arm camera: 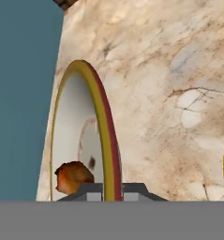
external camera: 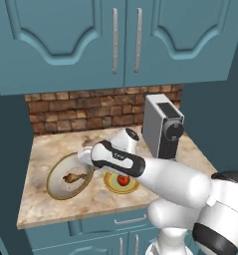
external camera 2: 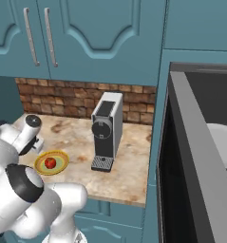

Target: Remove the apple from the bowl and place it on the small plate. Then place the bowl with only the chicken drumstick in the microwave, close the door, and press the start button to microwave the chicken drumstick.

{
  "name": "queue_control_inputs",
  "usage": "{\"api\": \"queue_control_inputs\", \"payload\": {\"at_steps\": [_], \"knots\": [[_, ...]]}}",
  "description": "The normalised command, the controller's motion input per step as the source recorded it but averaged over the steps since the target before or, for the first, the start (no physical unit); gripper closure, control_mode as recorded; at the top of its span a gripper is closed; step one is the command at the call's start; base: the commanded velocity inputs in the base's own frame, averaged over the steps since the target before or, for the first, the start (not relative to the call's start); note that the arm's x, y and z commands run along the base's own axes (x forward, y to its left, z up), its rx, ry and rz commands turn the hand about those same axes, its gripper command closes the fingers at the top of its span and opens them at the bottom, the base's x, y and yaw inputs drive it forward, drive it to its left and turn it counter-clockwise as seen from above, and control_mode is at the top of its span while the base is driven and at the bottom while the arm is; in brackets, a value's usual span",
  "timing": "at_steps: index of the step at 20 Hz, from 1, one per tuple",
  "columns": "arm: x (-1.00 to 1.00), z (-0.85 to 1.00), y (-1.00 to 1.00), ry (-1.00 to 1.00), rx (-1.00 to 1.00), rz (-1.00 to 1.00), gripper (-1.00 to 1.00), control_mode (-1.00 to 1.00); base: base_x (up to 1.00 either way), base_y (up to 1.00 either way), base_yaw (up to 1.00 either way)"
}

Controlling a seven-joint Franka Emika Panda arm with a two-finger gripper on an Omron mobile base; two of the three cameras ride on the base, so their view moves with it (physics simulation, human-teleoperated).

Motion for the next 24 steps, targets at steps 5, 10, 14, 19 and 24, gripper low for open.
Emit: {"api": "queue_control_inputs", "payload": {"at_steps": [5, 10, 14, 19, 24], "knots": [[-0.19, 0.8, 0.0, -0.14, 0.17, -0.05, 1.0, -1.0, 0.0, 0.0, 0.0], [-0.41, 0.83, -0.01, 0.02, 0.11, -0.2, 1.0, -1.0, 0.0, 0.0, 0.0], [-0.51, 0.75, -0.02, 0.12, 0.1, -0.25, 1.0, -1.0, 0.0, 0.0, 0.0], [-0.43, 0.81, -0.01, 0.15, 0.06, -0.24, 1.0, -1.0, 0.0, 0.0, 0.0], [-0.28, 0.72, -0.41, 0.12, 0.04, -0.21, 1.0, -1.0, 0.0, 0.0, 0.0]]}}
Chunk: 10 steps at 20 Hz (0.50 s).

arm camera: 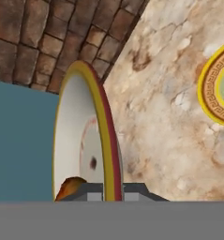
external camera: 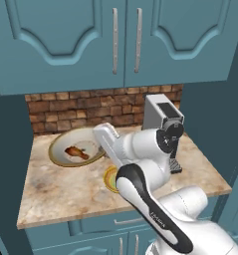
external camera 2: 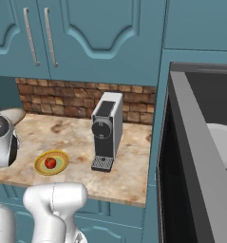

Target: Remove the apple from the bowl and place it on the small plate. Then place the bowl with only the chicken drumstick in the microwave, close the door, and press the start button to microwave the chicken drumstick.

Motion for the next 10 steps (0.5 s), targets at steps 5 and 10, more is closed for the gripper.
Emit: {"api": "queue_control_inputs", "payload": {"at_steps": [5, 10], "knots": [[-0.23, 0.36, -0.83, 0.03, 0.09, -0.12, 1.0, -1.0, 0.0, 0.0, 0.0], [-0.3, 0.01, -0.71, 0.0, 0.12, -0.15, 1.0, -1.0, 0.0, 0.0, 0.0]]}}
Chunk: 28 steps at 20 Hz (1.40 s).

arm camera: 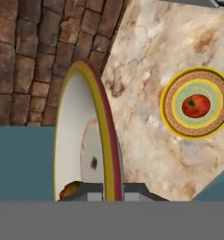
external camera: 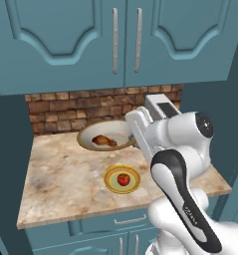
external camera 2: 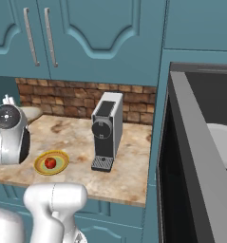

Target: Remove the apple from the bowl and place it on the small plate. Then place the bowl with only the chicken drumstick in the microwave, close the door, and press the start button to microwave the chicken drumstick.

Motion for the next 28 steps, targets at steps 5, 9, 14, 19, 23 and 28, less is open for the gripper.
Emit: {"api": "queue_control_inputs", "payload": {"at_steps": [5, 9, 14, 19, 23, 28], "knots": [[-0.19, 0.0, -0.24, 0.0, 0.04, -0.18, 1.0, -1.0, 0.0, 0.0, 0.0], [-0.04, -0.08, 0.01, 0.02, -0.01, -0.02, 1.0, -1.0, 0.0, 0.0, 0.0], [0.0, -0.17, 0.0, 0.01, 0.0, 0.0, 1.0, -1.0, 0.0, 0.0, 0.0], [-0.2, -0.15, 0.0, -0.02, 0.0, 0.0, 1.0, 1.0, -0.39, 0.0, 0.0], [0.0, 0.0, 0.0, 0.0, 0.0, 0.0, 1.0, 1.0, -1.0, 0.0, 0.0], [0.0, 0.0, 0.0, 0.0, 0.0, 0.0, 1.0, 1.0, -1.0, -0.06, -0.01]]}}
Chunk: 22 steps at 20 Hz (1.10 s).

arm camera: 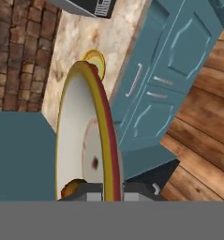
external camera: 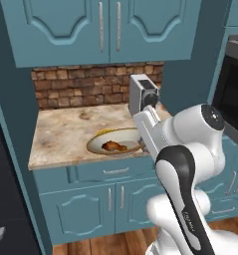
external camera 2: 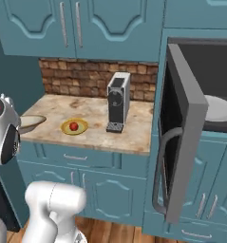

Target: Remove the apple from the bowl and place it on the small plate. Then place the bowl with only the chicken drumstick in the microwave, close the door, and press the start button to microwave the chicken drumstick.

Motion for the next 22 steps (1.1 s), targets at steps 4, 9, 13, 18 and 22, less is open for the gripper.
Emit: {"api": "queue_control_inputs", "payload": {"at_steps": [4, 9, 13, 18, 22], "knots": [[0.0, 0.0, 0.0, 0.0, 0.0, 0.0, 1.0, 1.0, -1.0, -0.54, -0.12], [0.0, 0.0, 0.0, 0.0, 0.0, 0.0, 1.0, 1.0, -0.94, -0.97, -0.18], [0.0, 0.0, 0.0, 0.0, 0.0, 0.0, 1.0, 1.0, -0.94, -1.0, -0.2], [0.0, 0.0, 0.0, 0.0, 0.0, 0.0, 1.0, 1.0, -1.0, -1.0, -0.15], [0.0, 0.0, 0.0, 0.0, 0.0, 0.0, 1.0, 1.0, -0.89, -1.0, -0.1]]}}
